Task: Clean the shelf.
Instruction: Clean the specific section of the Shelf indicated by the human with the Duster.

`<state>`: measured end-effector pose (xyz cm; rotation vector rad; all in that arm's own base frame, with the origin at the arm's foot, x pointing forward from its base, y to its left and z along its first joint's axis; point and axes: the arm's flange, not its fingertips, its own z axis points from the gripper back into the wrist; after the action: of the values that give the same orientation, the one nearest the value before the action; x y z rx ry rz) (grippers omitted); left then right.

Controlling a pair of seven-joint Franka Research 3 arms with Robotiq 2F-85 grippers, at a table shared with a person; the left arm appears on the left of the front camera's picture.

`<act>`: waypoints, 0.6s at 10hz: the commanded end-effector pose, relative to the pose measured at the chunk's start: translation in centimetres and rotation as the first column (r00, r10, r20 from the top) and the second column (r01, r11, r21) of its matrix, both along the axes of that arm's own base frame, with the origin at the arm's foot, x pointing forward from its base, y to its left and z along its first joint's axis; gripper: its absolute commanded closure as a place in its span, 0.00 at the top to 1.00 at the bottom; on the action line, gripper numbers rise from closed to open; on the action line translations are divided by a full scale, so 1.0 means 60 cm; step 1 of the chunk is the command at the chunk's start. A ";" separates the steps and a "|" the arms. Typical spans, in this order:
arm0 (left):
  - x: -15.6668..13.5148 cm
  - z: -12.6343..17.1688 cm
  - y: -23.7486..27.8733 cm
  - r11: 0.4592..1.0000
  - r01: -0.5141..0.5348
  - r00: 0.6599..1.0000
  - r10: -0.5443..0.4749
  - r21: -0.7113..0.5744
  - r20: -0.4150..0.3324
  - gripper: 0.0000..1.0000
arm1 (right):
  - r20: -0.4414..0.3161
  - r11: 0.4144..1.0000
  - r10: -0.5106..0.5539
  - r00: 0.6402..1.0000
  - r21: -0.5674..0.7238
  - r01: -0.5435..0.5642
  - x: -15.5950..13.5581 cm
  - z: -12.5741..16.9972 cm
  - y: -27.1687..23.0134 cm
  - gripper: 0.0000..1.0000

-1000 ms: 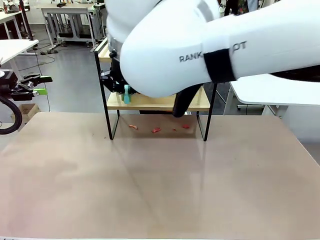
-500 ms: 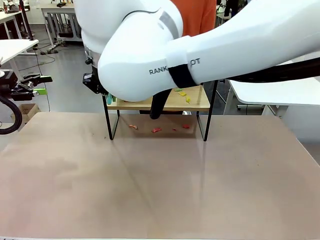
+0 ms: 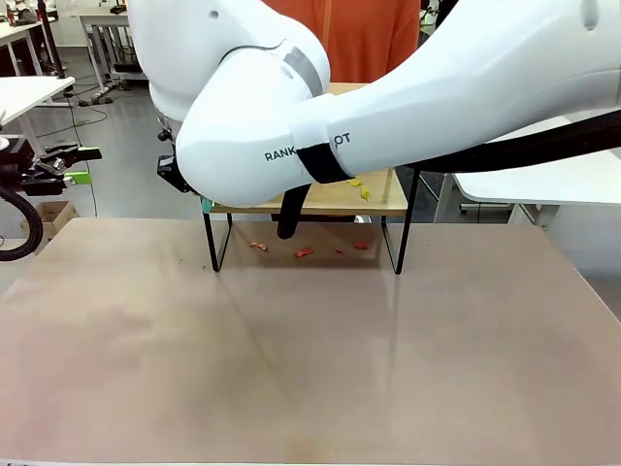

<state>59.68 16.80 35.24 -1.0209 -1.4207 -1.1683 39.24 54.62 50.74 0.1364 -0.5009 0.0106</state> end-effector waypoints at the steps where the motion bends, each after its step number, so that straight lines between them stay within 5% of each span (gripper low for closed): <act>1: -0.004 0.005 0.001 1.000 0.003 1.000 -0.003 0.007 0.010 1.00 | -0.024 0.999 -0.040 0.999 0.018 0.041 0.001 -0.013 0.006 0.13; 3: -0.004 0.005 0.001 1.000 0.003 1.000 -0.003 0.007 0.010 1.00 | -0.055 0.999 -0.032 0.998 0.030 0.033 0.006 -0.032 0.005 0.13; 4: -0.004 0.005 0.001 1.000 0.003 1.000 -0.003 0.007 0.010 1.00 | -0.052 0.999 0.053 0.997 0.013 -0.053 -0.002 -0.016 0.012 0.13; 6: -0.004 0.005 0.001 1.000 0.003 1.000 -0.003 0.007 0.010 1.00 | -0.039 1.000 -0.013 0.999 -0.003 0.013 0.010 -0.031 0.003 0.13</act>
<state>59.68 16.80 35.24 -1.0210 -1.4206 -1.1682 39.79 54.94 48.96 0.1355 -0.4602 0.0047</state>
